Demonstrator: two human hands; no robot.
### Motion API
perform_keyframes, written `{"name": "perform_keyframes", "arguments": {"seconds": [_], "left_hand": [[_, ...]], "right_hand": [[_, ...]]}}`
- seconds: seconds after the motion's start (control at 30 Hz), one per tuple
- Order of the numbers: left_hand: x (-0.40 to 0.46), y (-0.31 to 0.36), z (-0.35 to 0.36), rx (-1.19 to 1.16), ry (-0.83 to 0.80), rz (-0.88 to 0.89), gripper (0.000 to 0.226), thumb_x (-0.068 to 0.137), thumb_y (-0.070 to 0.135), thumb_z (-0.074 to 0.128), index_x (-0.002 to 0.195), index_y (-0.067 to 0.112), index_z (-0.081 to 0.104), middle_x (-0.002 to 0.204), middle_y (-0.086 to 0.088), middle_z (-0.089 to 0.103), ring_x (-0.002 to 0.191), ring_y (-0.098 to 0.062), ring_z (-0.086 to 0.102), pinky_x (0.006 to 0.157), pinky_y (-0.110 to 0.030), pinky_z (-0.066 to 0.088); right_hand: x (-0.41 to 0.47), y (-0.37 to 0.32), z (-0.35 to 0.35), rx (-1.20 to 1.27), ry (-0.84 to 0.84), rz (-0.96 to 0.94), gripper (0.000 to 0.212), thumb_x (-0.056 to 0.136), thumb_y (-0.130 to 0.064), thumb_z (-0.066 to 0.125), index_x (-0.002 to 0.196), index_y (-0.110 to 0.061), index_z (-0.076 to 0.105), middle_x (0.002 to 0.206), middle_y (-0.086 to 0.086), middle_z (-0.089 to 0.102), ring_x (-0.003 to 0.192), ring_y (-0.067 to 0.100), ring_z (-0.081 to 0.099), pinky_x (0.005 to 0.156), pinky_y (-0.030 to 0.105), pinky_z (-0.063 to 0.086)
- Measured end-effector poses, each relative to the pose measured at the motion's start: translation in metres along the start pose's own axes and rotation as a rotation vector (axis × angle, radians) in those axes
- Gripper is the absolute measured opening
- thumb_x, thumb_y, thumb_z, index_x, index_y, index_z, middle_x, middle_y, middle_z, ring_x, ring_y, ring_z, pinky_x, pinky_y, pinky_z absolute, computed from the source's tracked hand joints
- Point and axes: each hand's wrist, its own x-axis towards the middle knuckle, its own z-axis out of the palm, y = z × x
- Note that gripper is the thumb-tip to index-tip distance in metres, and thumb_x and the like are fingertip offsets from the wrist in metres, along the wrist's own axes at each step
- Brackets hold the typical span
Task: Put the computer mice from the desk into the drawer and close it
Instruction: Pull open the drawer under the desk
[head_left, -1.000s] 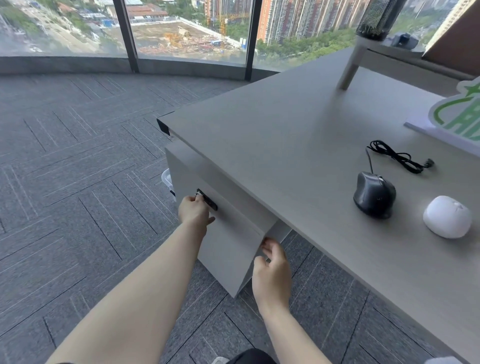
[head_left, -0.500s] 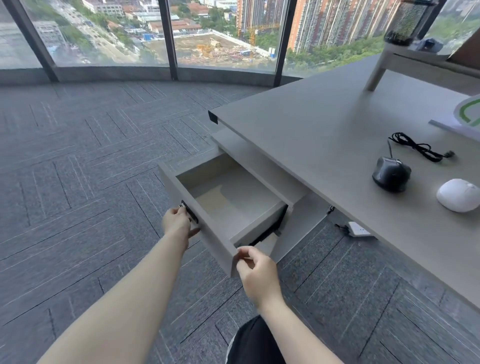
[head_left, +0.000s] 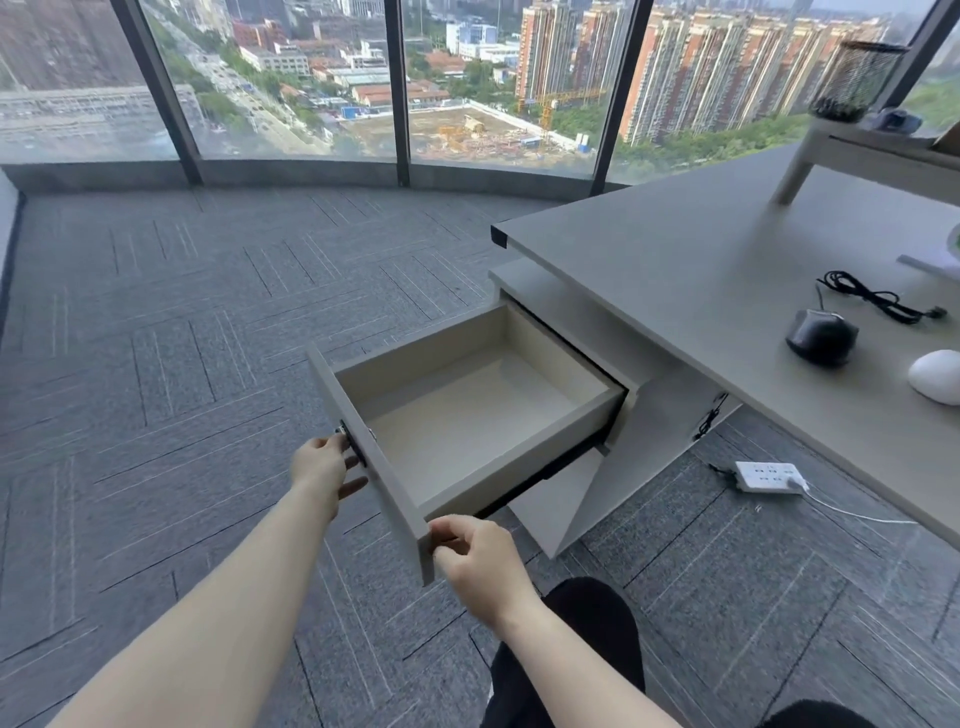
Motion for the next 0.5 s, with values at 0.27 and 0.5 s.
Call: {"name": "perform_keyframes", "arguments": {"seconds": [0.27,0.5], "left_hand": [[-0.039,0.031,0.016,0.431,0.229,0.316,0.047,0.089,0.024,0.037,0.128,0.0,0.048,0.136,-0.025,0.05,0.118,-0.044,0.05,0.097,-0.054,0.044],[-0.144,0.076,0.168,0.477,-0.164,0.86,0.031,0.093,0.017,0.048,0.121,0.01,0.059,0.123,-0.008,0.062,0.115,-0.023,0.057,0.096,-0.032,0.043]], "right_hand": [[-0.011,-0.025,-0.046,0.008,0.16,-0.084,0.039,0.091,-0.013,0.052,0.128,-0.018,0.059,0.114,-0.006,0.065,0.098,0.003,0.06,0.074,0.012,0.05],[-0.032,-0.047,-0.229,-0.105,0.869,-0.182,0.033,0.089,-0.005,0.051,0.117,-0.016,0.065,0.104,-0.002,0.068,0.083,0.013,0.06,0.076,0.023,0.045]]}}
